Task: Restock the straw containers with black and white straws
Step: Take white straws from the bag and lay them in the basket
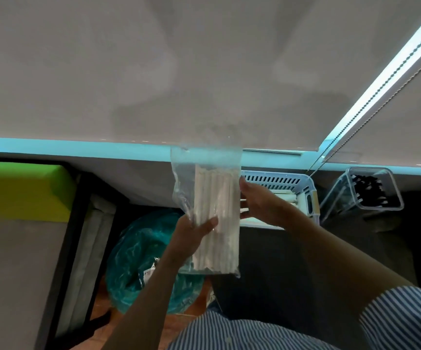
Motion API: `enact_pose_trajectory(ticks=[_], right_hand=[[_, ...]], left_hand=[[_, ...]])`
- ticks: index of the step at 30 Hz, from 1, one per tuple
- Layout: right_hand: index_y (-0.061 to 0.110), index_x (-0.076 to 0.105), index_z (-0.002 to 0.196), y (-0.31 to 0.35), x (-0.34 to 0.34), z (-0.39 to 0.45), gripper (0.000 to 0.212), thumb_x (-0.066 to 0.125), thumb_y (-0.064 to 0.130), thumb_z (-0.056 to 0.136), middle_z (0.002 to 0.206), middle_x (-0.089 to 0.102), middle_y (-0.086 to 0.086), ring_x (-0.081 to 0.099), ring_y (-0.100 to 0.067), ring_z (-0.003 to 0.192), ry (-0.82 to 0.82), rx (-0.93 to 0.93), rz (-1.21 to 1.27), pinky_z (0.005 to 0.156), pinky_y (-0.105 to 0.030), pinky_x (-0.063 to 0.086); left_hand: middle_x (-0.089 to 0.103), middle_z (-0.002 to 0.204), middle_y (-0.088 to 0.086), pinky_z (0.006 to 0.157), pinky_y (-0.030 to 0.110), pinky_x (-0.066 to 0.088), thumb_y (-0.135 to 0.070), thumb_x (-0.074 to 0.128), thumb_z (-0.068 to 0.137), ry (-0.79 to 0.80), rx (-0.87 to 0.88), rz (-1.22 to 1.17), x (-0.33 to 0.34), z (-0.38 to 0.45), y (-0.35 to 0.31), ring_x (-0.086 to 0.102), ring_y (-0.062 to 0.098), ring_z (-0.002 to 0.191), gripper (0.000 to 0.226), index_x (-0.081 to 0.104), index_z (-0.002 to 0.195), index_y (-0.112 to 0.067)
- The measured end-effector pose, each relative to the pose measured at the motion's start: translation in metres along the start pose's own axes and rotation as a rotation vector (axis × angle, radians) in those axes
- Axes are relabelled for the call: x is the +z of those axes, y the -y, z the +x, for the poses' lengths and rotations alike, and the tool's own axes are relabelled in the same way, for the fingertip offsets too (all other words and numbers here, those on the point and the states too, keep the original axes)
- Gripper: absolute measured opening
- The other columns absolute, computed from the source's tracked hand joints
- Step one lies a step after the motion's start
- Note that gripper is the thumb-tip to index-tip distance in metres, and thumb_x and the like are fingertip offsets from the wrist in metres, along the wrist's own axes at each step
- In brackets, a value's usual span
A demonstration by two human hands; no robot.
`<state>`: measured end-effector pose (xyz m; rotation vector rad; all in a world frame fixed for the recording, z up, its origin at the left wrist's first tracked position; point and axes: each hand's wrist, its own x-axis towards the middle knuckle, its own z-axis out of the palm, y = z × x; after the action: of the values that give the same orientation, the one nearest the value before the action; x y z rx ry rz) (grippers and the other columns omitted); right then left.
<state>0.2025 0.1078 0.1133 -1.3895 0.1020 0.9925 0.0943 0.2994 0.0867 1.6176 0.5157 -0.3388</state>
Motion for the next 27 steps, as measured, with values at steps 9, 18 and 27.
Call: enact_pose_trajectory(ticks=[9, 18, 27], right_hand=[[0.000, 0.059, 0.122, -0.012, 0.016, -0.049, 0.028, 0.044, 0.016, 0.105, 0.121, 0.066, -0.020, 0.065, -0.035, 0.115, -0.191, -0.249, 0.324, 0.094, -0.048, 0.056], [0.006, 0.056, 0.126, -0.004, 0.000, -0.076, 0.028, 0.047, 0.023, 0.105, 0.119, 0.067, -0.009, 0.065, -0.025, 0.112, -0.295, -0.338, -0.151, 0.089, -0.038, 0.059], [0.006, 0.068, 0.109, 0.086, 0.000, -0.126, 0.022, 0.051, -0.004, 0.098, 0.105, 0.068, -0.005, 0.064, -0.013, 0.095, -0.759, -1.238, -0.617, 0.083, -0.017, 0.050]], left_hand=[[0.073, 0.108, 0.000, 0.085, 0.036, 0.061, -0.026, 0.090, 0.070, 0.050, 0.108, 0.055, 0.039, -0.015, -0.029, 0.071, 0.015, 0.101, 0.059, 0.063, 0.121, -0.016], [0.071, 0.112, -0.002, 0.089, 0.041, 0.060, -0.028, 0.091, 0.068, -0.057, 0.179, 0.103, 0.046, -0.032, -0.041, 0.069, 0.016, 0.105, 0.063, 0.062, 0.123, -0.014], [0.068, 0.100, -0.009, 0.065, 0.013, 0.056, -0.028, 0.090, 0.070, -0.071, 0.248, 0.187, 0.047, -0.050, -0.050, 0.066, 0.002, 0.089, 0.051, 0.063, 0.111, -0.015]])
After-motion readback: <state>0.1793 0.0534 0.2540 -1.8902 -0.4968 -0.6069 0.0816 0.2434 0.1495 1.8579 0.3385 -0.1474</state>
